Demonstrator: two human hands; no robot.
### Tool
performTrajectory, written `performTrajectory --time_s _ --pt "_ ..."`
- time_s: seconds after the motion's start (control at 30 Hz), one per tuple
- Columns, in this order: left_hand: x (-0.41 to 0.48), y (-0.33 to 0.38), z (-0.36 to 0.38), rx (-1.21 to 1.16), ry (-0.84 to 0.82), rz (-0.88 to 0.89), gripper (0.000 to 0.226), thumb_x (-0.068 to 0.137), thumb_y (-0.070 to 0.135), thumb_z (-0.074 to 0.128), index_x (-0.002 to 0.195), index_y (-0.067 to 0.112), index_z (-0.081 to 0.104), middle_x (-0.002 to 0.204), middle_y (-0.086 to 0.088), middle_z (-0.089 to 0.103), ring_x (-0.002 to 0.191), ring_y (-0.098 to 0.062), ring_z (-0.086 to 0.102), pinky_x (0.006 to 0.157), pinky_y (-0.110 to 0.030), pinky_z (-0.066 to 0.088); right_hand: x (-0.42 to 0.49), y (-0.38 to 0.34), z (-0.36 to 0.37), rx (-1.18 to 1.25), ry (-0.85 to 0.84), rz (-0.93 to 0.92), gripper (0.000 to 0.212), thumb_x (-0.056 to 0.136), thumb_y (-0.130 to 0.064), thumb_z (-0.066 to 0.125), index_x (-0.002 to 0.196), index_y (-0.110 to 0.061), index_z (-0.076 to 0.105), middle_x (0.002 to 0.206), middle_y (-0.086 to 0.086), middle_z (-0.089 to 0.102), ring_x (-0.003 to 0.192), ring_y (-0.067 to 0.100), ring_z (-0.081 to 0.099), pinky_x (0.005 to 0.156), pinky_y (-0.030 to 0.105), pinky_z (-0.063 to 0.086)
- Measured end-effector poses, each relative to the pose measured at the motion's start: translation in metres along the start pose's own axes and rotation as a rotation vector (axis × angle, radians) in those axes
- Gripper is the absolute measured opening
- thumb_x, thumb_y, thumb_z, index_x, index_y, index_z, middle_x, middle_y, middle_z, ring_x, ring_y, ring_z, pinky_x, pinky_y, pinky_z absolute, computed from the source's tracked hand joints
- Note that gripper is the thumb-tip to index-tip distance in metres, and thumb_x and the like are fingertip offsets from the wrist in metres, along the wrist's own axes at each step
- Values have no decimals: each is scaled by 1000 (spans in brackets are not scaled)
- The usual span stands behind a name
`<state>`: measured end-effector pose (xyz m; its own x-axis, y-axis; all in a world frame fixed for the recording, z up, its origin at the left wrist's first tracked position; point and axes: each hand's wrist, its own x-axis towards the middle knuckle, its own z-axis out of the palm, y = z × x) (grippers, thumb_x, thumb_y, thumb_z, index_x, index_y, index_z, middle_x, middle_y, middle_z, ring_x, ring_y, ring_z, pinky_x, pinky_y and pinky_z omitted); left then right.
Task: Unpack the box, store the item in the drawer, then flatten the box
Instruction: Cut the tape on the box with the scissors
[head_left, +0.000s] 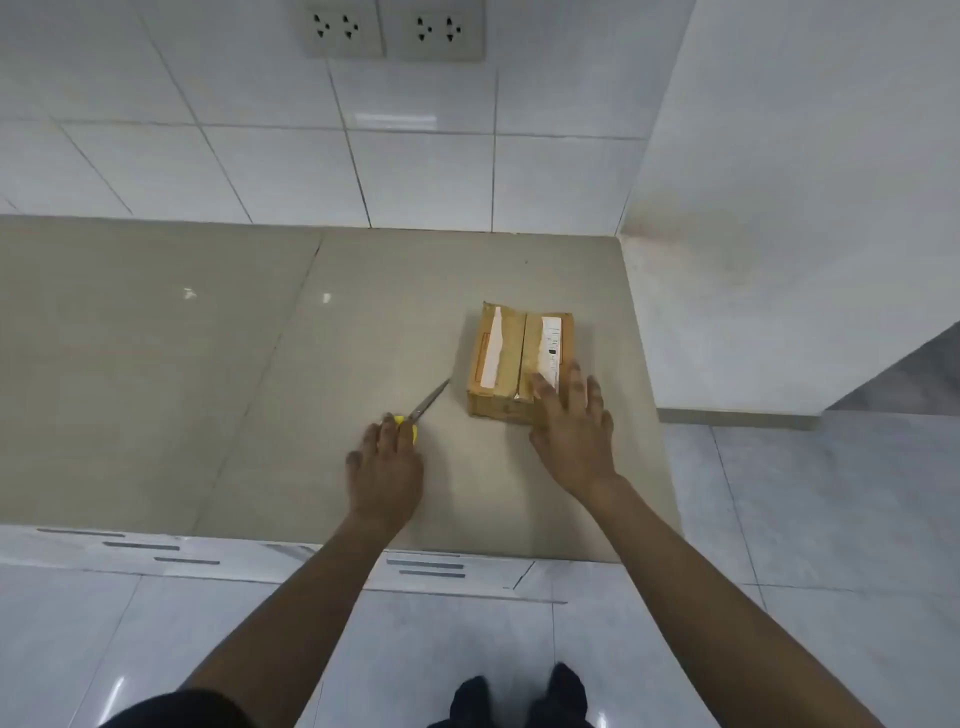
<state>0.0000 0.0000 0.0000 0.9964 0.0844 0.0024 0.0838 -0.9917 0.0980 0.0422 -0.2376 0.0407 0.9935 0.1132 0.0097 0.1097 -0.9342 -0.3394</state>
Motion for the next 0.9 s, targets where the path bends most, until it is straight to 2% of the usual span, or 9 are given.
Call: performTrajectory --time_s 0.07,0.13,0.23,0.37,0.5,0.57,0.63,0.7,0.9 --pt "2 -2 0 86 67 92 36 69 9 73 104 8 66 105 -16 67 84 -38 64 55 -41 52 3 4 -1 46 -37 8 63 91 -27 58 145 -33 26 161 13 4 142 47 12 105 67 32" --pt "0 -1 0 151 117 135 20 75 5 56 93 7 65 90 -15 66 68 -36 59 46 -36 48 4 11 2 94 -39 -25 59 92 -21 58 143 -32 31 161 11 8 138 45 26 101 63 40" --pt "2 0 2 177 186 208 29 73 2 36 84 4 64 72 -14 59 56 -30 53 40 -29 43 -3 16 5 125 -10 -88 49 93 -15 53 138 -29 39 160 10 14 124 41 46 94 54 49" --pt "3 -4 -12 184 115 224 25 75 0 39 78 8 62 66 -11 53 52 -28 51 36 -27 40 -15 19 7 116 34 -120 47 91 -10 54 133 -28 44 157 12 22 112 39 53 86 49 53" --pt "0 -8 -27 -360 109 12 16 85 4 56 97 10 64 82 -13 62 68 -34 59 56 -36 47 -31 21 14 88 63 -111 48 91 -11 55 133 -30 42 156 11 22 108 36 54 84 46 55" --pt "-9 -12 -39 -590 110 116 20 89 10 51 103 14 63 89 -2 65 74 -21 60 65 -30 45 -35 22 17 105 64 -104 48 91 -10 54 133 -30 42 157 11 21 111 37 52 88 46 53" --pt "-20 -18 -47 -501 89 424 25 86 18 46 101 17 66 91 2 67 77 -15 59 65 -28 47 -36 23 18 125 56 -108 50 90 -8 54 133 -32 42 157 10 20 114 39 49 90 47 51" --pt "-25 -25 -45 -369 -5 581 27 87 28 43 98 20 65 83 1 66 71 -18 58 59 -30 48 -34 23 18 135 57 -115 51 90 -7 55 132 -32 42 157 10 21 115 40 49 91 46 50" --pt "-18 -36 -43 -349 -18 459 35 91 46 36 92 22 61 64 2 60 55 -21 53 52 -32 46 -34 24 19 146 73 -140 49 91 -7 55 131 -32 42 157 9 21 117 38 48 91 41 50"
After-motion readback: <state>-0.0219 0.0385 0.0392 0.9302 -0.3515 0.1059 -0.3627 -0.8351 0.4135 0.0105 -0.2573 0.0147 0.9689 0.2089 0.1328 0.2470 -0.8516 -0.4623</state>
